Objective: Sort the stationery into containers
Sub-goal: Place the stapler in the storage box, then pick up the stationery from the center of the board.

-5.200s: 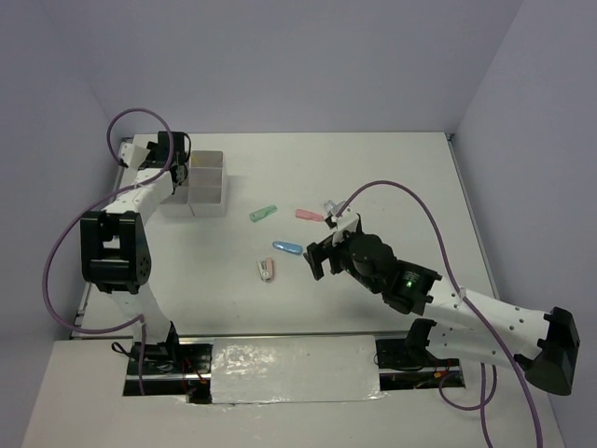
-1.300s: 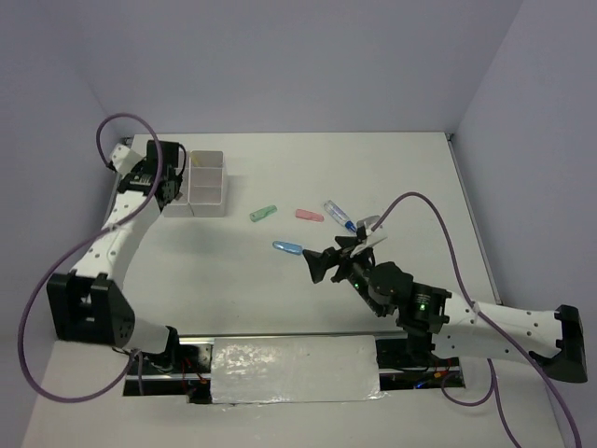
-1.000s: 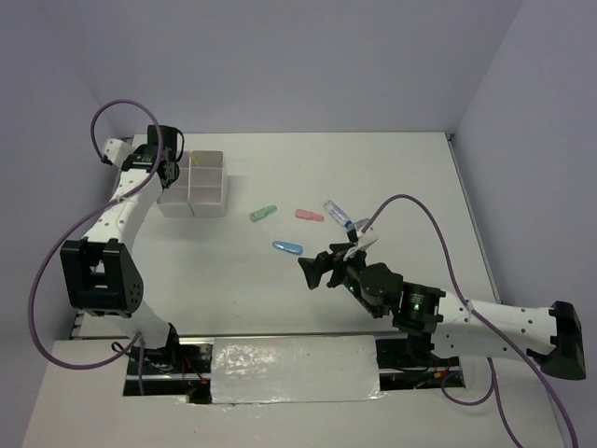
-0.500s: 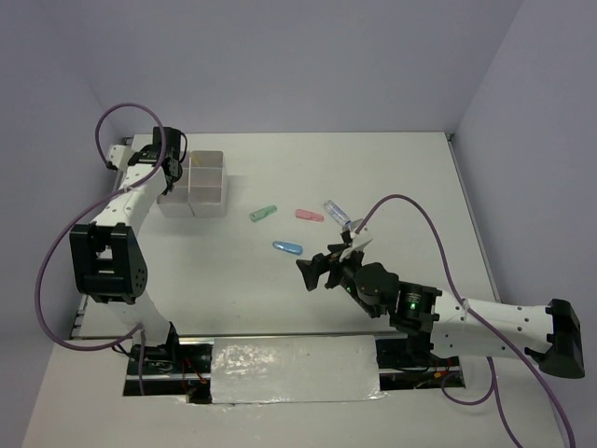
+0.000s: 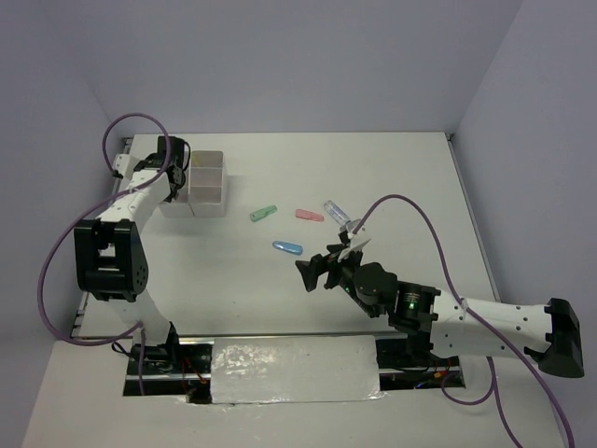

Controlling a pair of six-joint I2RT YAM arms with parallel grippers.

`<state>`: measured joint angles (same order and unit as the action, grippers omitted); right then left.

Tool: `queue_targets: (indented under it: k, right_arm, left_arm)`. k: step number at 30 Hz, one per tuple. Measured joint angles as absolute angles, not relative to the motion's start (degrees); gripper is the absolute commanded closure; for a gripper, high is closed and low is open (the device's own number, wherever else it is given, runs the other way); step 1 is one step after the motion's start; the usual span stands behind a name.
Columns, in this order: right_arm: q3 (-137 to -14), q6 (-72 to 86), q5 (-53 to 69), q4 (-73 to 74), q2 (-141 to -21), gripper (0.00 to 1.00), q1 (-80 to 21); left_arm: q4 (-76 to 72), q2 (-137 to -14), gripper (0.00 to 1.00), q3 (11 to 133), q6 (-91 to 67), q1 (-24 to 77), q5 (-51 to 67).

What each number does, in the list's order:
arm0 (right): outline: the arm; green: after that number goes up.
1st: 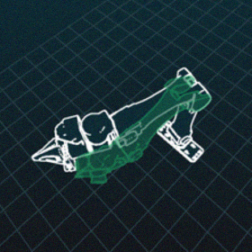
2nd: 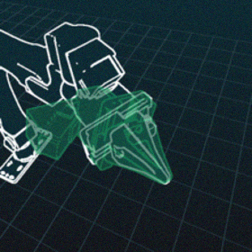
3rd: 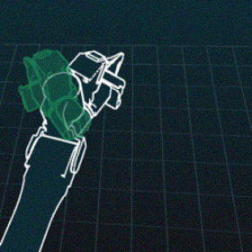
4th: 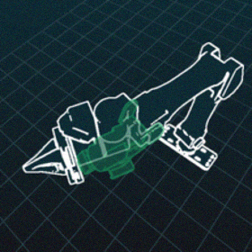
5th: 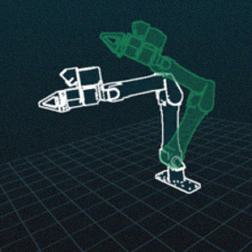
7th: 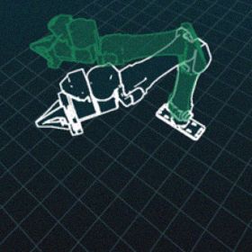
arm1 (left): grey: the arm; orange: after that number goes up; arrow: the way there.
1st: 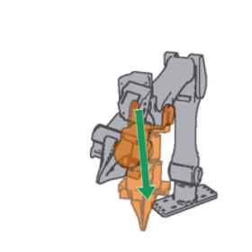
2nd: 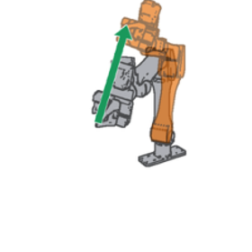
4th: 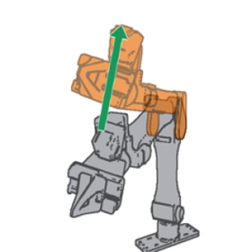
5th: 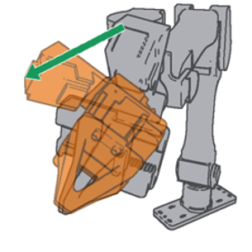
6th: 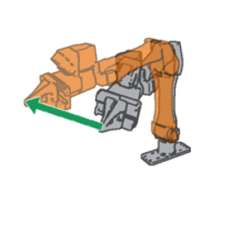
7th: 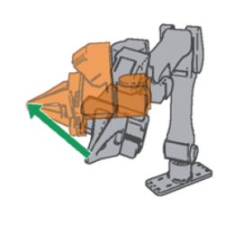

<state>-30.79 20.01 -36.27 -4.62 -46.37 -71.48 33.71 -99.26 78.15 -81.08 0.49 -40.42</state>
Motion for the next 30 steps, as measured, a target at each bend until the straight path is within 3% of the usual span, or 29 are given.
queue_targets:
  k: [5,9,11,21,23,26,30]
  right_arm:
    - [-30.79,19.86,-36.21,-4.62,-46.37,0.0,-71.48]
    - [-30.79,19.84,-36.23,-4.62,-46.3,0.0,-71.48]
    - [-30.79,19.77,-36.23,-4.62,-46.3,0.0,-71.48]
    - [-30.81,18.81,-33.89,-5.1,-46.87,0.0,-70.61]
    - [-31.33,18.37,-29.82,-5.13,-49.01,0.0,-67.31]
    - [-34.81,17.02,-20.73,-3.46,-57.1,0.0,-59.07]
    - [-44.14,11.73,-12.51,1.61,-72.16,0.0,-55.99]
  left_arm:
    - [31.7,-99.35,0.64,77.03,-80.71,0.49,-40.03]
    - [30.72,-99.37,0.36,75.85,-79.79,0.49,-39.53]
    - [30.3,-99.37,0.27,75.29,-79.46,0.49,-39.07]
    - [29.36,-94.13,0.12,73.3,-78.06,0.49,-37.08]
    - [28.49,-89.97,0.01,72.4,-75.7,0.49,-35.75]
    - [26.13,-82.52,0.01,71.88,-68.53,0.49,-31.48]
    - [24.21,-73.41,0.01,71.9,-55.44,-0.4,-20.58]
